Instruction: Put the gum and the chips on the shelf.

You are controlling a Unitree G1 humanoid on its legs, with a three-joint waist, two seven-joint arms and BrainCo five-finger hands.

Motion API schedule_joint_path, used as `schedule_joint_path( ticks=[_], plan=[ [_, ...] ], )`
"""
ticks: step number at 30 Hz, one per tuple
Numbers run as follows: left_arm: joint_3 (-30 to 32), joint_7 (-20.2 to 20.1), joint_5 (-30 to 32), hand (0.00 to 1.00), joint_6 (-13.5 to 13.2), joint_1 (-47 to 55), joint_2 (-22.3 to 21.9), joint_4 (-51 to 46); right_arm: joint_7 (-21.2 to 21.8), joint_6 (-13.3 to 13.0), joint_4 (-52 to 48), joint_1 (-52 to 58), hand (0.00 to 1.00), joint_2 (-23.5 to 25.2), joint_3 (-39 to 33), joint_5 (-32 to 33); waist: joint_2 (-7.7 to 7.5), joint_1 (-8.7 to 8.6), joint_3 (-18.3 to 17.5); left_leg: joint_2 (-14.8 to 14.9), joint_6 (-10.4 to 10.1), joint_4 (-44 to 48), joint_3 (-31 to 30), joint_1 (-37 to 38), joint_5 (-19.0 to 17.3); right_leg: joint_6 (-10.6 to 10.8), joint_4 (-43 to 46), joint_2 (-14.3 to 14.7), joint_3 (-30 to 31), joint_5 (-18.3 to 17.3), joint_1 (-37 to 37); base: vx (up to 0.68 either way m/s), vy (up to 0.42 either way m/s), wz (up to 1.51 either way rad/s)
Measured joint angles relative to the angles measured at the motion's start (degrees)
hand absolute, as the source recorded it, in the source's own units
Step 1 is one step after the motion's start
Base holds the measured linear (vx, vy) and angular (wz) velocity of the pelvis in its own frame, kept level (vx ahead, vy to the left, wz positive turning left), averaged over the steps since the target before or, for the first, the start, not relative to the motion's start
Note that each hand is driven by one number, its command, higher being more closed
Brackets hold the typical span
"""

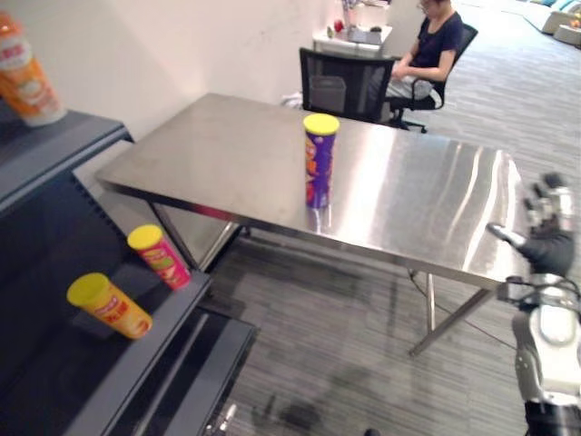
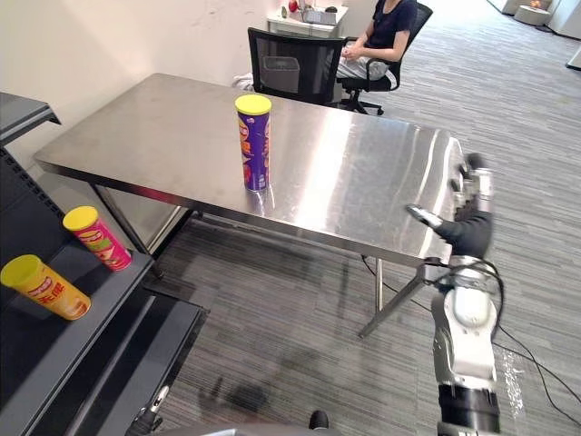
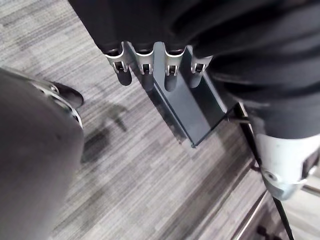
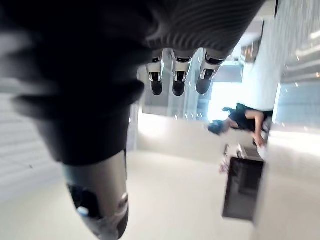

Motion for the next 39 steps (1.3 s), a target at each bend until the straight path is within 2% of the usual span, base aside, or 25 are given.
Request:
schedule_joint_path(
  ticks=[2,4,9,12,17,19,24,26,32,39],
  plan=[
    [-0.21,0.06,0.01,0.0,0.07,0.37,-0.02,-0.01,1.72,0.86,4.35,-3.54,0.0,-1.22,2.06,0.04,0.21,0.79,0.14,-0.57,0.46,0.15,-2.45,-0.99,0.33,0.06,0.01,-0.47,-1.65,0.04,0.14,-0.01,0.003,0.35],
    [-0.65,0.06,0.03,0.0,0.13,0.43,-0.02,-0.01,1.76,1.8,8.25,-7.2,0.0,-1.67,3.36,0.14,0.52,1.03,0.43,-0.99,0.64,0.68,-4.01,-1.74,0.45,0.13,0.0,-0.85,-2.99,0.08,0.78,-0.02,0.016,0.41],
    [-0.7,-0.04,1.39,0.0,1.2,0.97,-0.14,-0.22,1.21,3.62,14.29,-13.79,0.0,-1.65,6.63,-0.08,1.11,2.99,1.36,-1.99,1.33,0.68,-6.72,-1.93,1.08,0.14,-0.01,-1.64,-5.43,0.09,2.0,-0.02,0.014,0.29],
    [-0.7,-0.11,2.05,0.0,1.19,1.22,-0.12,-0.31,0.03,4.26,19.35,-18.64,0.0,-1.65,7.22,-0.07,1.0,4.25,2.4,-2.63,1.59,0.73,-7.62,-2.27,1.5,0.34,-0.01,-2.17,-6.19,0.22,2.2,-0.04,0.022,0.19],
    [-0.66,-0.36,2.06,0.0,1.19,1.44,-0.05,-0.39,-1.28,5.48,23.63,-23.26,0.0,-1.65,8.68,0.02,0.87,4.75,4.07,-3.68,2.0,1.69,-10.28,-3.65,1.83,0.47,0.0,-2.97,-8.54,0.32,2.76,-0.04,0.019,0.24],
    [-0.66,-0.5,2.06,0.0,1.18,1.4,-0.07,-0.58,-1.6,6.23,26.69,-26.17,0.0,-1.67,8.91,0.02,0.94,5.68,5.15,-4.0,2.1,1.95,-10.57,-3.77,1.92,0.65,0.0,-3.22,-8.72,0.45,2.85,-0.02,0.011,0.09],
    [-0.76,-0.59,2.04,0.0,1.15,1.38,-0.05,-0.99,-3.57,7.36,31.91,-30.09,0.0,-1.7,9.09,0.6,0.93,6.28,6.77,-4.93,2.17,2.9,-13.59,-4.67,1.94,0.66,0.01,-3.69,-10.57,0.46,3.52,-0.02,0.009,0.19],
    [-1.24,-0.59,2.02,0.0,1.15,1.37,-0.03,-1.39,-3.92,7.62,33.83,-31.6,0.0,-1.76,9.14,1.85,1.12,7.2,7.83,-5.17,2.2,3.51,-14.94,-4.93,1.91,0.67,0.14,-3.77,-10.96,0.47,3.68,-0.02,0.005,0.1],
    [-1.76,-0.68,2.01,0.0,1.14,1.38,-0.02,-1.41,-5.63,8.75,35.89,-34.59,0.0,-1.77,9.49,3.98,1.57,7.57,8.83,-5.42,2.19,4.43,-16.27,-5.96,1.9,0.66,0.37,-3.85,-12.18,0.46,3.73,-0.01,-0.001,0.1],
    [-2.28,-1.47,1.96,0.0,1.1,1.33,0.16,-1.4,-7.56,8.77,38.03,-37.45,0.0,-2.63,9.46,4.55,1.84,7.8,10.42,-5.35,2.18,5.15,-16.37,-6.2,1.89,0.66,1.1,-3.93,-12.14,0.45,3.52,0.0,0.0,0.0]
  ],
)
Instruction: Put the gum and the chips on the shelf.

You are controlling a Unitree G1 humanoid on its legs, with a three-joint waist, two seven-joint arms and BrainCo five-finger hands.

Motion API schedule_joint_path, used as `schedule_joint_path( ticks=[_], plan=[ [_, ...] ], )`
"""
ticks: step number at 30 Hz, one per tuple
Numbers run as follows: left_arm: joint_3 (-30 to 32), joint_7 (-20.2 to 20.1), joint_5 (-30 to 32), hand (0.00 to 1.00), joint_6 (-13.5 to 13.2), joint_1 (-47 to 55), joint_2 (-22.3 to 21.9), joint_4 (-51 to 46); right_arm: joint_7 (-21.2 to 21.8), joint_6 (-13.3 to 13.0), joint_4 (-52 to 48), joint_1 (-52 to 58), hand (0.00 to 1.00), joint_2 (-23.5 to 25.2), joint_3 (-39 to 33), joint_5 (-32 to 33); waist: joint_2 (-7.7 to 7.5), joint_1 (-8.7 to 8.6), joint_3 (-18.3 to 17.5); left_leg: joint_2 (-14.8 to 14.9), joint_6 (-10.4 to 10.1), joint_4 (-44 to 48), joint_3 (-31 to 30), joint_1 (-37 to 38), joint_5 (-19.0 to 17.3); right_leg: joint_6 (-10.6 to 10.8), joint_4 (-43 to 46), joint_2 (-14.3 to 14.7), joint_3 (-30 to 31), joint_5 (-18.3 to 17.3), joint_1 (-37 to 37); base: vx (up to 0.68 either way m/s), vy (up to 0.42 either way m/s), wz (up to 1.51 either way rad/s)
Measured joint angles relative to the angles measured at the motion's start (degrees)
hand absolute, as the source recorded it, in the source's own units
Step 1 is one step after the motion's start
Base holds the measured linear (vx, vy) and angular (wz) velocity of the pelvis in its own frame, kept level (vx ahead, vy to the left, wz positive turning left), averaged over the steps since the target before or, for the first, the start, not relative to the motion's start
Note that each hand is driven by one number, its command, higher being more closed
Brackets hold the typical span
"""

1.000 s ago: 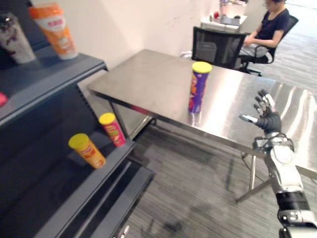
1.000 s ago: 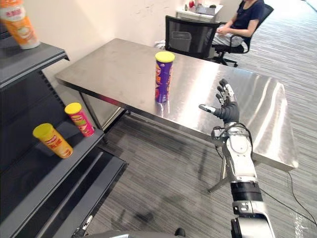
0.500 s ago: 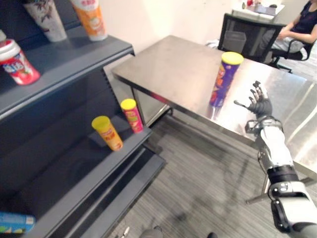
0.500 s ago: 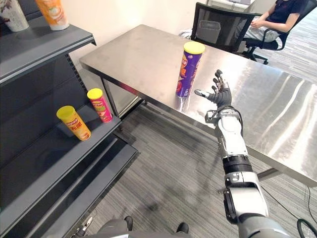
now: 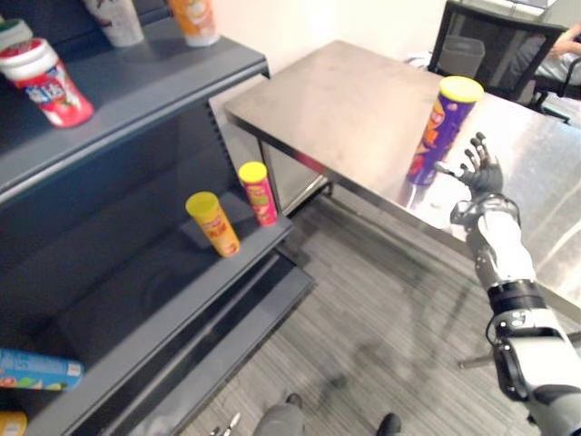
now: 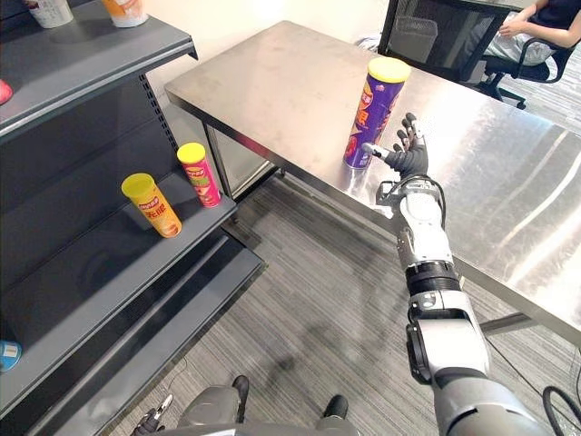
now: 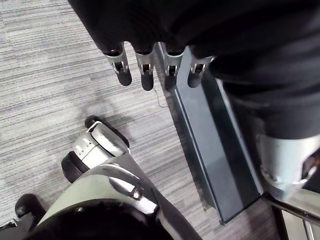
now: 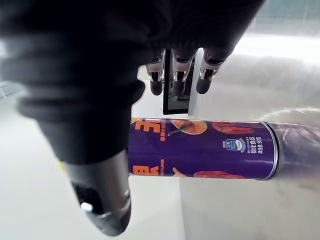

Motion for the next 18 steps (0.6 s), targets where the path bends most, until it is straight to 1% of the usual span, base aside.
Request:
schedule_joint_path(
  ticks=[2,4,5,9,11,15,18],
  plan=[
    [-0.02,-0.17,-0.1,0.0,-0.04,-0.02,-0.04,-0.01,-0.8,0.03,0.08,-0.73,0.0,-0.32,0.0,0.49,0.0,0.16,0.0,0.04,0.0,0.4,-0.07,-0.63,-0.01,0.0,0.21,0.0,-0.07,0.0,-0.47,0.0,0.0,0.0],
    [-0.11,-0.25,-0.13,0.0,-0.22,-0.22,-0.07,-0.03,-1.16,0.02,0.07,-1.76,0.0,-1.5,-0.01,0.55,0.1,0.98,0.12,0.22,0.0,0.82,-0.08,-1.19,0.0,0.02,0.86,-0.01,-0.04,-0.03,-0.97,0.0,0.0,0.0],
    [-0.17,-0.26,-0.14,0.0,-0.31,-0.22,-0.08,-0.02,-1.23,0.02,0.07,-1.96,0.0,-1.72,-0.01,0.56,0.11,1.1,0.14,0.23,0.0,0.9,-0.15,-1.21,0.0,0.01,0.96,-0.01,-0.11,-0.04,-0.97,-0.01,0.003,0.05],
    [-0.64,-0.26,-0.32,0.0,-0.34,-0.2,-0.08,0.01,-2.38,-0.06,0.01,-3.74,0.0,-1.8,-0.01,1.61,0.11,1.73,0.38,0.61,0.0,1.44,-0.17,-1.39,0.0,-0.15,1.73,-0.16,-0.28,-0.21,-1.11,-0.02,0.0,0.0],
    [-0.92,-0.25,-0.34,0.0,-0.34,-0.2,-0.14,0.01,-2.82,-0.1,-0.14,-3.87,0.0,-1.83,-0.12,1.99,-0.05,2.46,0.54,0.72,0.02,1.59,-0.09,-1.53,0.03,-0.26,2.83,-0.39,-0.28,-0.7,-1.71,-0.04,0.008,-0.01],
    [-1.78,-0.28,-0.57,0.0,-0.55,-0.19,-0.19,-0.17,-2.91,-0.1,-0.61,-4.03,0.0,-1.83,-0.2,2.2,-0.17,2.55,0.99,0.78,0.14,1.64,-0.24,-1.68,0.18,-0.31,4.08,-1.08,-1.06,-1.56,-1.87,-0.02,0.011,0.1],
    [-1.83,-0.29,-0.85,0.0,-0.91,-0.14,-0.28,-0.45,-3.16,-0.15,-2.72,-4.04,0.0,-1.83,-0.82,2.2,-0.28,2.77,1.04,0.88,0.13,1.69,-0.24,-2.63,0.25,-0.29,4.44,-1.19,-1.3,-2.28,-2.88,0.0,-0.002,0.02]
  ],
)
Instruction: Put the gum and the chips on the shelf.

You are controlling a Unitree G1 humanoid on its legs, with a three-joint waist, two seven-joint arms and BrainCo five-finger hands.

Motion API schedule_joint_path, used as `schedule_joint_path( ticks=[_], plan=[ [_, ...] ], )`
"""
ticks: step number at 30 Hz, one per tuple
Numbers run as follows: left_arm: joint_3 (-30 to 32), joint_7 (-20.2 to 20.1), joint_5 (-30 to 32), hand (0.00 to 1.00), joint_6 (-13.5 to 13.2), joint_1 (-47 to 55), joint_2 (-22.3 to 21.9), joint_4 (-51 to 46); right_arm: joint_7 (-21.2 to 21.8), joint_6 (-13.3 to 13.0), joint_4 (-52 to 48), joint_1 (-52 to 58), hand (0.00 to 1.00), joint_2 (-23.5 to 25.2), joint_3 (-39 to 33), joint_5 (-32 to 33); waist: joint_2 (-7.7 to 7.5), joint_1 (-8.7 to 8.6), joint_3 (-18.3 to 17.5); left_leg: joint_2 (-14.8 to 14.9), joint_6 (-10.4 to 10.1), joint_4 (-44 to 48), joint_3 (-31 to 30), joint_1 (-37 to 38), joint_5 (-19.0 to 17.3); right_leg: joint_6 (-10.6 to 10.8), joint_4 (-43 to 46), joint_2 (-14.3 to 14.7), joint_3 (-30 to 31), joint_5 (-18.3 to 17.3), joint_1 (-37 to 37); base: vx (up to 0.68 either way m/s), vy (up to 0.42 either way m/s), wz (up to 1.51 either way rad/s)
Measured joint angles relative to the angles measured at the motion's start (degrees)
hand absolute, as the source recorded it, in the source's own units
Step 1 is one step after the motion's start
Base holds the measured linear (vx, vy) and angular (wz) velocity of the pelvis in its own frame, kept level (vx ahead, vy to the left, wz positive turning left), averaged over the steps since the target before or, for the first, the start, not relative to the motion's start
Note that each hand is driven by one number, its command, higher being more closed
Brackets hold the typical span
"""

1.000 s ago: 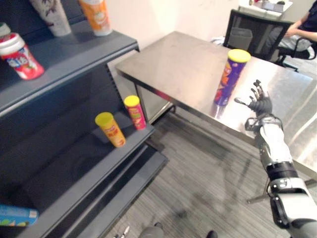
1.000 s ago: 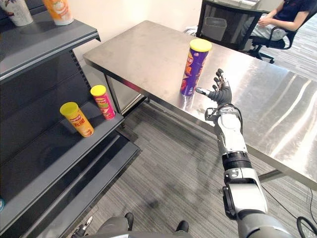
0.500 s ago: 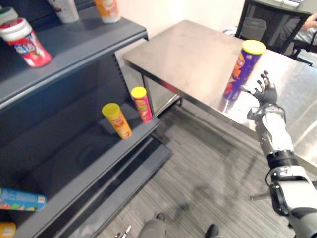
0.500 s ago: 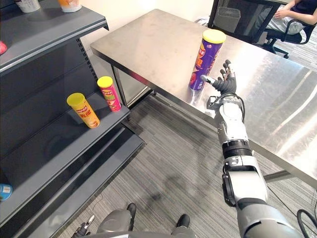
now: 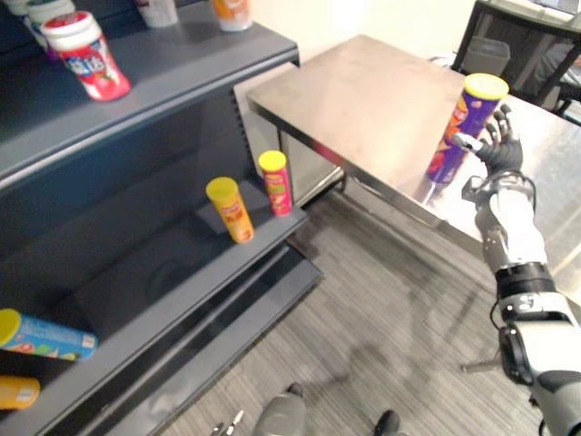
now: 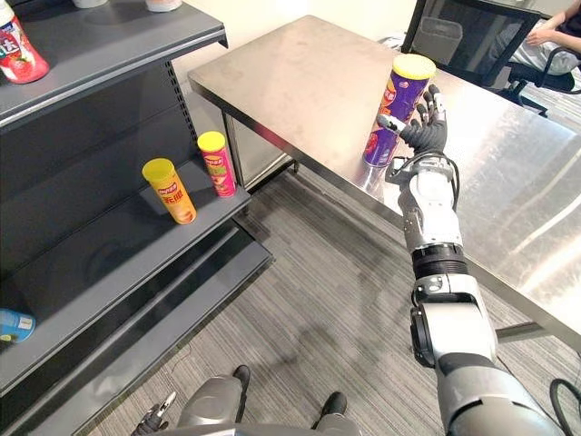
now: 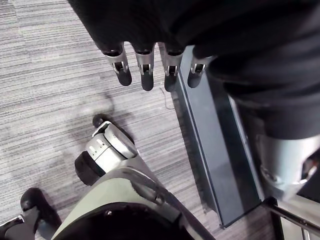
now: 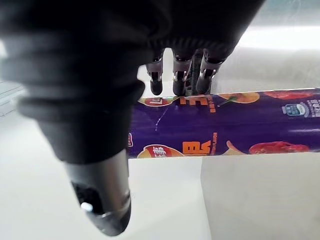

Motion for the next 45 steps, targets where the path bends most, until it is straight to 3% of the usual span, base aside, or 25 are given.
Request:
schedule_joint_path(
  ticks=[6,19,32,39,45],
  plan=[
    [-0.07,-0.18,-0.13,0.0,-0.66,0.09,-0.05,-1.28,-2.54,-1.54,-2.19,-0.01,0.0,0.0,-1.06,0.12,-0.37,0.45,1.25,0.67,-0.14,0.22,0.26,-1.21,0.18,0.22,5.21,-0.8,0.03,-2.39,-3.3,0.03,-0.012,0.0],
    [-1.16,-0.5,-4.58,0.0,-1.46,-0.1,0.16,-3.06,-6.65,-1.84,-2.52,-0.16,0.0,0.0,-3.04,4.17,-0.98,1.74,3.87,3.39,-2.02,2.61,2.16,-3.7,-1.05,-1.02,18.67,-2.16,-0.06,-10.6,-11.33,0.02,-0.057,-0.05],
    [-2.16,-0.52,-6.88,0.0,-1.49,-3.05,-0.09,-6.26,-6.65,-3.92,-1.83,-4.24,0.0,-0.66,-3.15,4.47,0.24,2.94,7.04,4.69,-2.59,4.71,3.13,-7.05,-1.49,-1.41,21.55,-2.18,-1.89,-10.79,-15.04,-0.03,-0.025,-0.04],
    [-2.28,-0.58,-6.88,0.0,-1.86,-4.51,-0.36,-6.29,-6.31,-5.89,-1.83,-7.64,0.0,-0.66,-2.4,4.44,0.8,2.88,7.88,4.64,-2.59,4.67,3.07,-7.2,-1.48,-1.43,21.52,-2.23,-2.05,-10.78,-15.11,0.0,0.0,0.0],
    [-2.48,-0.72,-6.89,0.0,-1.87,-4.81,-0.33,-7.48,-5.12,-5.97,0.09,-10.19,0.0,-0.72,-1.0,4.36,0.91,2.83,8.91,4.56,-2.58,4.67,3.02,-8.11,-1.43,-1.9,21.56,-2.19,-2.13,-10.45,-15.91,0.0,0.0,0.0]
  ],
)
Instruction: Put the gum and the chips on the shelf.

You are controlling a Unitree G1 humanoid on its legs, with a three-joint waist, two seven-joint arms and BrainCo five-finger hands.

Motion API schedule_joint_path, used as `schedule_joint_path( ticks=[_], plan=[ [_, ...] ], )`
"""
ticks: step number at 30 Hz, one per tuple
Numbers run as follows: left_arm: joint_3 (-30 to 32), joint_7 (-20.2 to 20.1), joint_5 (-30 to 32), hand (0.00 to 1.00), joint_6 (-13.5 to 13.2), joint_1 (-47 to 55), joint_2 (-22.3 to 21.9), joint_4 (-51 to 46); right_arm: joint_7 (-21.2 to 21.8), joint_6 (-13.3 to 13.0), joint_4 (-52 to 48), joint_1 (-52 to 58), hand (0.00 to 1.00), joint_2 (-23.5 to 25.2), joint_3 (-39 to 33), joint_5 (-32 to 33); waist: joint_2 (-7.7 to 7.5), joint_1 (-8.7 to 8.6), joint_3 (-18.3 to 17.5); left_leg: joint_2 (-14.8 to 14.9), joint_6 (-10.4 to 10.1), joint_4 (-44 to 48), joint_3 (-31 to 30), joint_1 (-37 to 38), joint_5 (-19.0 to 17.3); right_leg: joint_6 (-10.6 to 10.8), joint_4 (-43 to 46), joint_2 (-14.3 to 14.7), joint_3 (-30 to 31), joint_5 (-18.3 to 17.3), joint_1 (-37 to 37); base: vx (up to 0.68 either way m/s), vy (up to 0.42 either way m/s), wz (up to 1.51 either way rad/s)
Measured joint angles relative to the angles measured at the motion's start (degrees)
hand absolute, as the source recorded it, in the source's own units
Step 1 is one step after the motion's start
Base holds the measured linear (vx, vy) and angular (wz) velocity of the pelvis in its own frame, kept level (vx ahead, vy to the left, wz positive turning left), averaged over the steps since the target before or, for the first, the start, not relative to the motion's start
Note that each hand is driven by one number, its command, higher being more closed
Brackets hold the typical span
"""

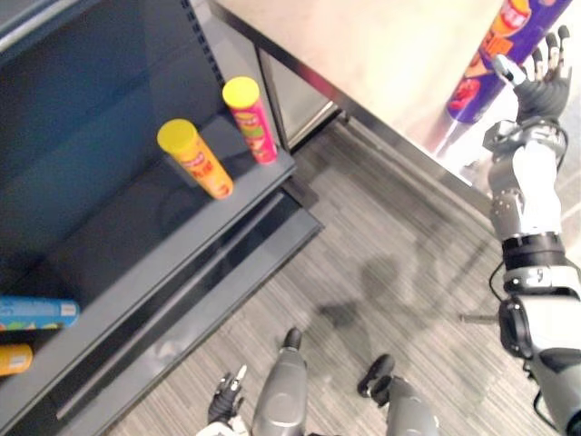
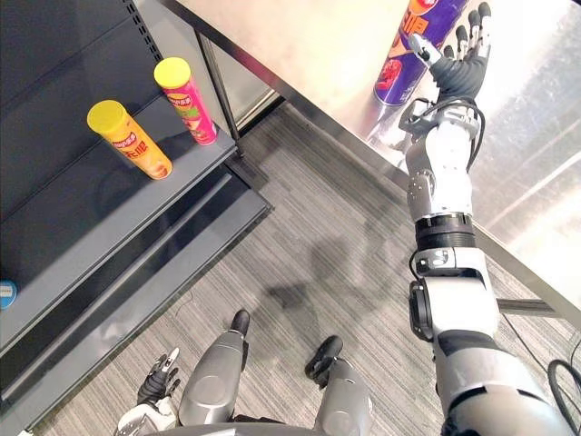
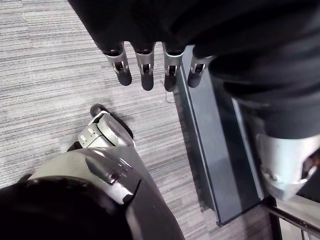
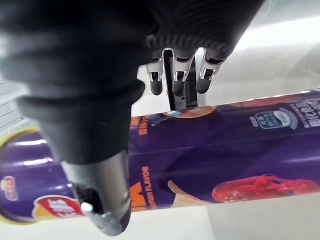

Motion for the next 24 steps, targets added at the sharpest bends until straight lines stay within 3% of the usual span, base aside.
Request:
schedule_joint_path(
  ticks=[9,10,24],
  plan=[
    [-0.39,-0.35,-0.8,0.0,-0.1,-0.26,-0.02,-0.49,1.28,-0.33,3.96,-4.01,0.0,-1.37,1.12,0.0,0.67,0.07,0.79,-0.29,-0.18,-0.01,-1.23,-0.64,0.18,-0.03,-0.18,-0.15,-1.05,0.04,0.19,0.0,-0.002,0.06],
    [-0.52,-0.36,-1.6,0.0,-0.09,-0.25,-0.02,-0.47,1.33,-0.4,4.6,-4.27,1.0,-1.44,1.37,0.0,0.71,0.1,0.82,-0.29,-0.2,-0.01,-1.23,-0.64,0.2,-0.03,-0.17,-0.17,-1.05,0.04,0.19,0.0,0.0,0.0],
    [-0.82,-0.34,-2.02,0.0,-0.21,-0.31,0.0,-0.46,2.29,-1.95,4.89,-4.37,1.0,-1.78,2.72,-0.47,1.26,0.09,1.14,0.17,-0.89,-2.09,-1.24,-0.69,2.35,-1.05,-2.23,0.78,-1.24,1.61,0.05,-0.02,-0.005,-0.01]
  ],
)
